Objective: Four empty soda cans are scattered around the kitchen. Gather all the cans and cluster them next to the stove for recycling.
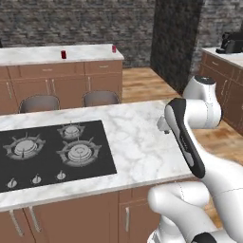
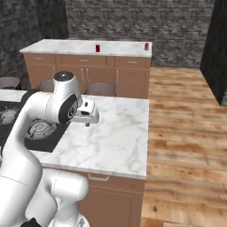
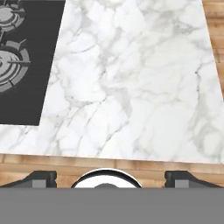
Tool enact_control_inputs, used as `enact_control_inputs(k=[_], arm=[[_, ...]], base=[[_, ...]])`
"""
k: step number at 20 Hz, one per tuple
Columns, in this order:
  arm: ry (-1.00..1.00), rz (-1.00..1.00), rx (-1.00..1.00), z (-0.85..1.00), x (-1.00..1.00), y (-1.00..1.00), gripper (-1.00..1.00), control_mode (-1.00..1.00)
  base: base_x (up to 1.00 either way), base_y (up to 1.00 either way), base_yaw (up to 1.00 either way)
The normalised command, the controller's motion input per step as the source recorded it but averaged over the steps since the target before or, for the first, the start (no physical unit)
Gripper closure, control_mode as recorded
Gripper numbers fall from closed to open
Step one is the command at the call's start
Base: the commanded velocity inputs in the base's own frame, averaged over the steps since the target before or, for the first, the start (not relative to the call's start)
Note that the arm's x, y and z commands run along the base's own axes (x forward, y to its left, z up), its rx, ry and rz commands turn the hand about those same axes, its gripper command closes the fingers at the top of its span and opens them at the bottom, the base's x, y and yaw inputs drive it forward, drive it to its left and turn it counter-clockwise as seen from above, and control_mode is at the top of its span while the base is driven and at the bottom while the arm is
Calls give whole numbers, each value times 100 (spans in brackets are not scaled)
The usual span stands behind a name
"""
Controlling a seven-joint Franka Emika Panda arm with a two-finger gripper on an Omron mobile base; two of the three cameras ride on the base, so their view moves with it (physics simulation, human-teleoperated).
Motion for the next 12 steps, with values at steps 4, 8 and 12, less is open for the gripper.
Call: enact_control_inputs(k=[4,8,12], arm=[[0,0,0,0,0,0,-100,100],[0,0,0,0,0,0,-100,100],[0,0,0,0,0,0,-100,100]], base=[[0,-100,0],[0,-100,0],[0,-100,0]])
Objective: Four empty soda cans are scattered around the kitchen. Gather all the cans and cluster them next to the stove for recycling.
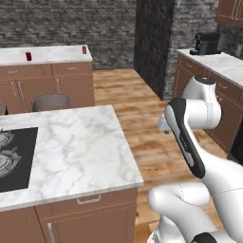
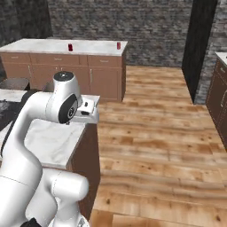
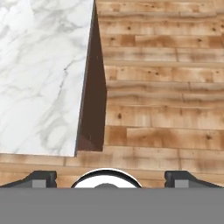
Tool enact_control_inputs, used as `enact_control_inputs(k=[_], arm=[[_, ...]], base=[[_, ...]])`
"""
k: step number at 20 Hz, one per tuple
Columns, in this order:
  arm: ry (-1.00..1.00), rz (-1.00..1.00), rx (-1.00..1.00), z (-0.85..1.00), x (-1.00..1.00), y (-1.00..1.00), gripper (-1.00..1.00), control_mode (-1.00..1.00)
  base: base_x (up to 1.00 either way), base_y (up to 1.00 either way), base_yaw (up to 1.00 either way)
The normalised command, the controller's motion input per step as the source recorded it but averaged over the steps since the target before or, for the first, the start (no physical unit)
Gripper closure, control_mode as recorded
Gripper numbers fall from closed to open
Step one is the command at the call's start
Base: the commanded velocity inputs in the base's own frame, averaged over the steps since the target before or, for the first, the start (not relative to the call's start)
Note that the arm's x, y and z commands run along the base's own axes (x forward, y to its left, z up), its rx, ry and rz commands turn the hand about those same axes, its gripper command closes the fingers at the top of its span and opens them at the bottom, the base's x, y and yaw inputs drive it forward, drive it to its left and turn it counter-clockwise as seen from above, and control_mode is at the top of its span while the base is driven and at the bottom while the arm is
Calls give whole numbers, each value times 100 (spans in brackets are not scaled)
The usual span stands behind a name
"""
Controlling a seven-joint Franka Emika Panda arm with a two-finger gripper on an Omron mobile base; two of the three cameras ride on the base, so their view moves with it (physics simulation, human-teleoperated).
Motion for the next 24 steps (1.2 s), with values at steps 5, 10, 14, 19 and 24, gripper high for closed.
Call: enact_control_inputs(k=[5,10,14,19,24], arm=[[0,0,0,0,0,0,-100,100],[0,0,0,0,0,0,-100,100],[0,0,0,0,0,0,-100,100],[0,0,0,0,0,0,-100,100],[0,0,0,0,0,0,-100,100]], base=[[0,-100,0],[12,-99,0],[60,-66,0],[98,-21,0],[100,0,0]])
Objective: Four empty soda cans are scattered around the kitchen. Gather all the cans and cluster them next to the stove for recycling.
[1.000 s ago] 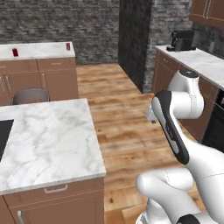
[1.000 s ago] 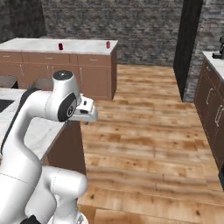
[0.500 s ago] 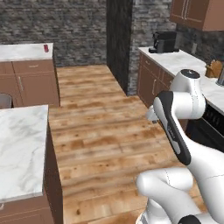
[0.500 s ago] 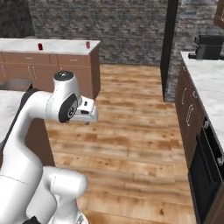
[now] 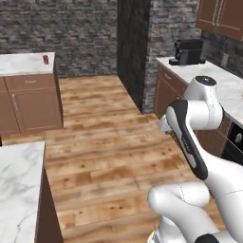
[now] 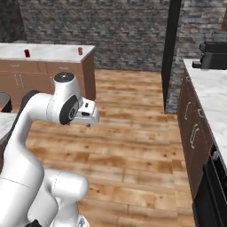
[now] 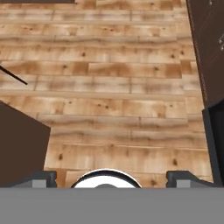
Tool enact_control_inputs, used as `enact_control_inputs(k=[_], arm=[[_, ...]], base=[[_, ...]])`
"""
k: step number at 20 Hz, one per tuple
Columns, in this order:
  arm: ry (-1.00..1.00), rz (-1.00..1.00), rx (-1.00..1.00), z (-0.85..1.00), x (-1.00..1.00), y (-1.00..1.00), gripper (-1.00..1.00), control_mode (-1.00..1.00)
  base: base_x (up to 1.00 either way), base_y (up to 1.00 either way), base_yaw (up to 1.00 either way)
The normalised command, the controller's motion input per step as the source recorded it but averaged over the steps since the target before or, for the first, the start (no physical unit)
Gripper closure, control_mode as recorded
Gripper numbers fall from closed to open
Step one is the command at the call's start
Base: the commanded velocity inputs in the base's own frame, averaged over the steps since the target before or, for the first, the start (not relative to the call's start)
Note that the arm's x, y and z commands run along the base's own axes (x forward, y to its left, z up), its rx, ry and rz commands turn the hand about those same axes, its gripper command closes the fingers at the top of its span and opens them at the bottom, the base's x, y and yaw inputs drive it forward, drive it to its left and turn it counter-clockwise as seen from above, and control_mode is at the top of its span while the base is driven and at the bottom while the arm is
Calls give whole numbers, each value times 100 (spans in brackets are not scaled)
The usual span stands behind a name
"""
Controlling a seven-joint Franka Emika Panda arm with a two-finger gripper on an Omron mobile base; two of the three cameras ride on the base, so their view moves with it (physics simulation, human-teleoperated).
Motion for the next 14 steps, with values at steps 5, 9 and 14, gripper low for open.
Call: enact_control_inputs(k=[5,9,14], arm=[[0,0,0,0,0,0,-100,100],[0,0,0,0,0,0,-100,100],[0,0,0,0,0,0,-100,100]], base=[[100,0,0],[100,0,0],[100,0,0]])
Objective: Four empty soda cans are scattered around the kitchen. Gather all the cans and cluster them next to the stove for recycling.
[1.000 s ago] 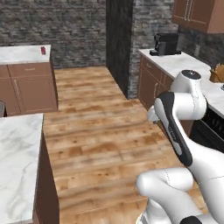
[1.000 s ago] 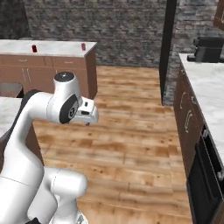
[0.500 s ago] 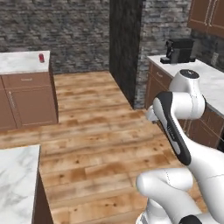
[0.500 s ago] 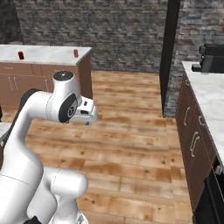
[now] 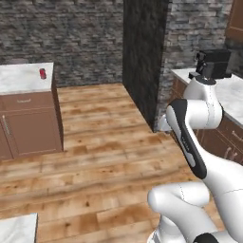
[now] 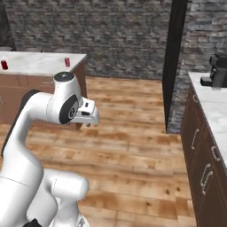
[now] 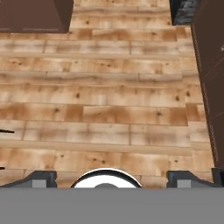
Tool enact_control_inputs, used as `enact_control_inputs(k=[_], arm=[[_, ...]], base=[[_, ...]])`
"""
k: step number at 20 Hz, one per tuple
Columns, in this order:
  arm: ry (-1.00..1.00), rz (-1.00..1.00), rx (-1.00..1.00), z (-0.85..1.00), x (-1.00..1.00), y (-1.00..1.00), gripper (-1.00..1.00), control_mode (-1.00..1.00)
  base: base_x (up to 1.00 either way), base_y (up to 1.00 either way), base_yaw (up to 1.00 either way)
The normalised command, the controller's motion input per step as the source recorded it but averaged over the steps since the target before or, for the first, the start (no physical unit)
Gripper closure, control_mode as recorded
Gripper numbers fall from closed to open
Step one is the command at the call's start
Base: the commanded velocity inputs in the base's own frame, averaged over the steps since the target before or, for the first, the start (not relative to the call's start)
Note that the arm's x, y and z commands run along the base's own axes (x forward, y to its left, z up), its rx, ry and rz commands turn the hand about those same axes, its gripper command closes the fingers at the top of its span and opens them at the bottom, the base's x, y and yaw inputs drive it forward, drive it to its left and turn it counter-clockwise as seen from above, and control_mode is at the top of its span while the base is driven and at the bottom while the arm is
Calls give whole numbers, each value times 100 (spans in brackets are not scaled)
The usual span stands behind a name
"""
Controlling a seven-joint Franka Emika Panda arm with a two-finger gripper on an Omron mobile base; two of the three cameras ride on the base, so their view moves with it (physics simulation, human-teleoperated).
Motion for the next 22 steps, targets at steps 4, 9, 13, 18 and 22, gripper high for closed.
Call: enact_control_inputs(k=[4,9,13,18,22], arm=[[0,0,0,0,0,0,-100,100],[0,0,0,0,0,0,-100,100],[0,0,0,0,0,0,-100,100],[0,0,0,0,0,0,-100,100],[0,0,0,0,0,0,-100,100]], base=[[100,0,0],[100,0,0],[100,0,0],[100,8,0],[100,23,0]])
